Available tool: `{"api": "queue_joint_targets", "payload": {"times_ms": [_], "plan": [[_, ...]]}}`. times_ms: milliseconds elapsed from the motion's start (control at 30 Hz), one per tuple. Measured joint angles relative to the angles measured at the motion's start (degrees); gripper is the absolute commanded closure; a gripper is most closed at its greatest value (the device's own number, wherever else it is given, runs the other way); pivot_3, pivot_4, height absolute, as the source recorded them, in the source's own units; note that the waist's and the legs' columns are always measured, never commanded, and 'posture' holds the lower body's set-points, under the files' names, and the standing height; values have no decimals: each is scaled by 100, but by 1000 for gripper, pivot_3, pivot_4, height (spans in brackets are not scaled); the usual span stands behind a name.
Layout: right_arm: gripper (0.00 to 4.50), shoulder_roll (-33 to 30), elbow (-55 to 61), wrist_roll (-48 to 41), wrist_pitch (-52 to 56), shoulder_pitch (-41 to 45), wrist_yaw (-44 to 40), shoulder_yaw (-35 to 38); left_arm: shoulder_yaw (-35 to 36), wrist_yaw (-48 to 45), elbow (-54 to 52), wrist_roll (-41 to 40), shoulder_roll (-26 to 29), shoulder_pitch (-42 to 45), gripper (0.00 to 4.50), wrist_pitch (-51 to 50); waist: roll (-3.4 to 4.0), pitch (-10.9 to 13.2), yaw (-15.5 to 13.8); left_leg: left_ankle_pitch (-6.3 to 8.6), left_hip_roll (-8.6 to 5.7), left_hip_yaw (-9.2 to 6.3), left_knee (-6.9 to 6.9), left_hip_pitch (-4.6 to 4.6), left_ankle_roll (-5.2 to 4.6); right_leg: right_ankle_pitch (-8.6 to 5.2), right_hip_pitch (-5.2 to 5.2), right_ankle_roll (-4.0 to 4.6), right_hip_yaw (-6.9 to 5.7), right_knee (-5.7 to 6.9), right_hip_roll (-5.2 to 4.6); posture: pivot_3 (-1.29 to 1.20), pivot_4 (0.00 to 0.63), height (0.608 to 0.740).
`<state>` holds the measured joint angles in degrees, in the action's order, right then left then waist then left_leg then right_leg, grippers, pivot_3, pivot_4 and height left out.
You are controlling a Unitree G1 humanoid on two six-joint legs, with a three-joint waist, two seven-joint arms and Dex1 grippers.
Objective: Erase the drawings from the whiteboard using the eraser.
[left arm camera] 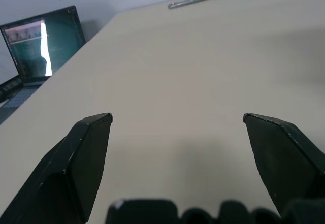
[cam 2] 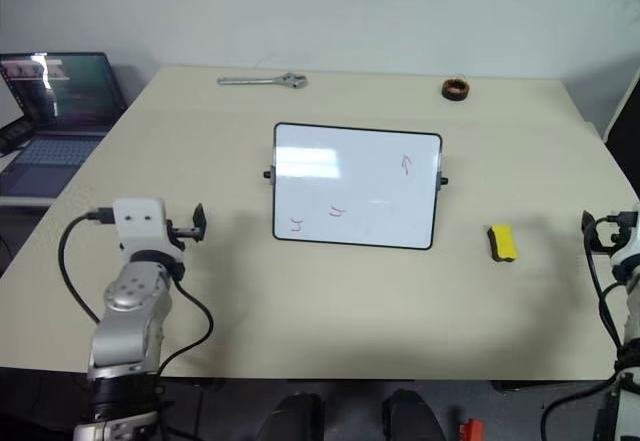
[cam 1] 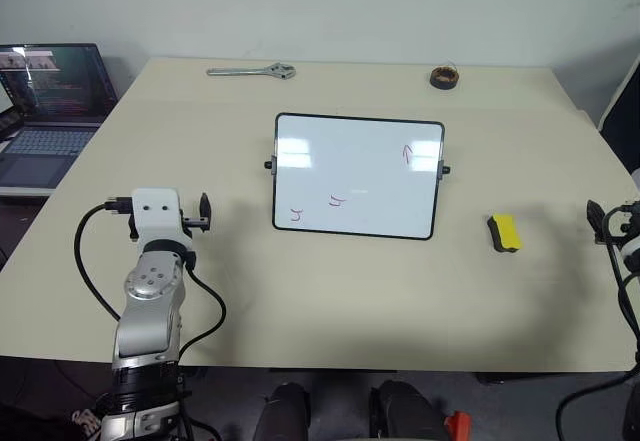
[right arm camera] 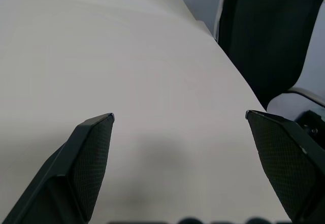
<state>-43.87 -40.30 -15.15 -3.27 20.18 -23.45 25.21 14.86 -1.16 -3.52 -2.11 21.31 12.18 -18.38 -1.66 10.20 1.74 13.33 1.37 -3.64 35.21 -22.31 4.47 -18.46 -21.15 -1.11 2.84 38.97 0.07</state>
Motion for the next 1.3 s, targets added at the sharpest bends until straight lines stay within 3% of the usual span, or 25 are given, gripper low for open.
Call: {"api": "queue_joint_targets", "payload": {"times_ms": [300,467,600,800,1000,1133,1300], "plan": [[19,270,1098,-188,440,-675,227,125,-63,-486,197,-22,333,176,0,125,3,-2,-1,0,7,2,4,-3,-1,1,-7,1,4,6,12,0,150,740],[19,445,2903,-653,1217,-1026,215,269,-34,-1334,79,-350,1060,671,0,156,7,-4,12,0,14,-8,18,-12,0,1,-12,2,-4,15,20,0,150,740],[19,608,4270,-1103,2445,-1264,356,146,-68,-2173,-14,-700,1407,820,0,161,14,-8,-2,1,14,-16,23,-17,-1,1,-12,2,-11,15,20,0,150,740],[19,680,5808,-1537,4171,-1199,951,-16,-773,-4120,-75,-1628,1618,1636,0,-93,19,-4,-46,8,2,-53,78,-56,-13,2,-15,0,-31,29,36,0,150,740],[19,979,6063,-1821,5910,-969,1636,-93,-1775,-5915,-480,-2417,1700,2292,0,-702,21,-3,-8,9,5,-50,77,-56,-15,2,-25,1,-30,45,47,0,150,740],[19,1303,6041,-1723,6151,-748,1959,-237,-2121,-6762,-517,-2632,1792,2529,0,-869,30,2,80,10,5,-38,77,-47,-17,1,-32,3,-20,59,65,0,150,740],[19,1540,5912,-1496,6097,-584,2100,-416,-2340,-7190,-351,-2564,1797,2580,0,-738,30,3,85,10,7,-42,79,-50,-18,0,-33,5,-22,61,73,0,150,740]]}}
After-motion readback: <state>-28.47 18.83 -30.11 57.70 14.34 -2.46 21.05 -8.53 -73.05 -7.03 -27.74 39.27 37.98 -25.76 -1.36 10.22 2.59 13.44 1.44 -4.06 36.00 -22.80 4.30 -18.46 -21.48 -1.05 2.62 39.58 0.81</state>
